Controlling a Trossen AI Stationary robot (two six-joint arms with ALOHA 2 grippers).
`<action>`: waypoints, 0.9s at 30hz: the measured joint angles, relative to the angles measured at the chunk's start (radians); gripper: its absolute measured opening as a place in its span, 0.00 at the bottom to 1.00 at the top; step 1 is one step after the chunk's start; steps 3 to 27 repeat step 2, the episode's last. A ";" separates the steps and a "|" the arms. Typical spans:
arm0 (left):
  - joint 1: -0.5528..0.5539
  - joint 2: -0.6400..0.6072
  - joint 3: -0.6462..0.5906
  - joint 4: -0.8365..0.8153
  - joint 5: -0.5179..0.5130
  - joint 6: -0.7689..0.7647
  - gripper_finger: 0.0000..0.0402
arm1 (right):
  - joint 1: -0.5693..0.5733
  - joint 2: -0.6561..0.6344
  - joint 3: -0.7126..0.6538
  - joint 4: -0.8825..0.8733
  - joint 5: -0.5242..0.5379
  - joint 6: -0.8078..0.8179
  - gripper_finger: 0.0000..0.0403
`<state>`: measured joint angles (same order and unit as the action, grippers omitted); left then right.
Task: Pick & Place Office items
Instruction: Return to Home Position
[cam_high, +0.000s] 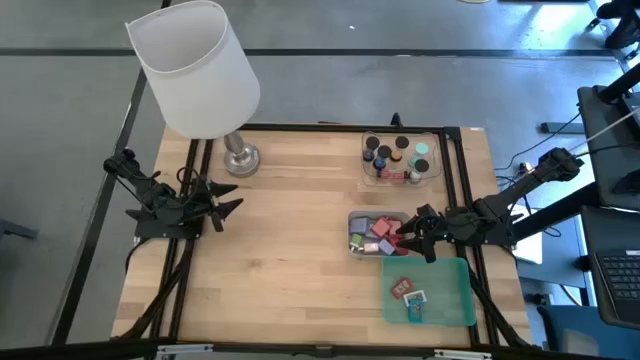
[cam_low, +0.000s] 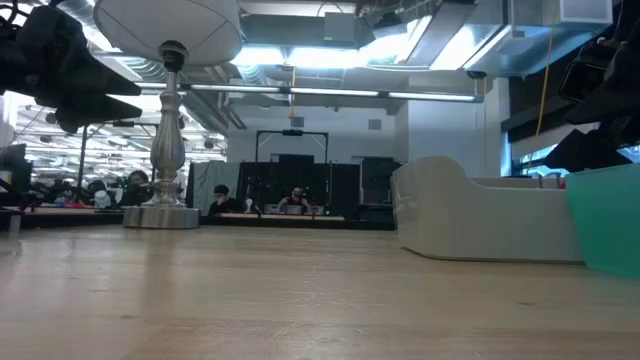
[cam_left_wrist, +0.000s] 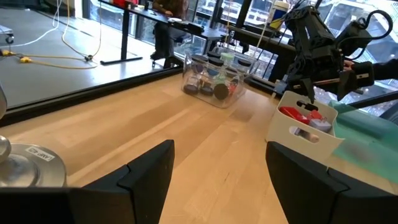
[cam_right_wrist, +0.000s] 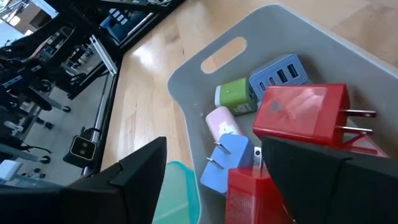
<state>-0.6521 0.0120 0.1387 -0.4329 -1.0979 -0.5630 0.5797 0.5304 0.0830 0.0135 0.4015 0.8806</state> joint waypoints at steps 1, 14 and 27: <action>0.000 0.000 0.000 0.000 0.000 0.000 0.62 | 0.000 0.000 0.000 0.000 0.000 0.000 0.66; 0.000 0.000 0.000 0.000 0.000 0.000 0.62 | 0.000 0.000 0.000 0.000 0.000 0.000 0.66; 0.000 0.000 0.000 0.000 0.000 0.000 0.62 | 0.000 0.000 0.000 0.000 0.000 0.000 0.66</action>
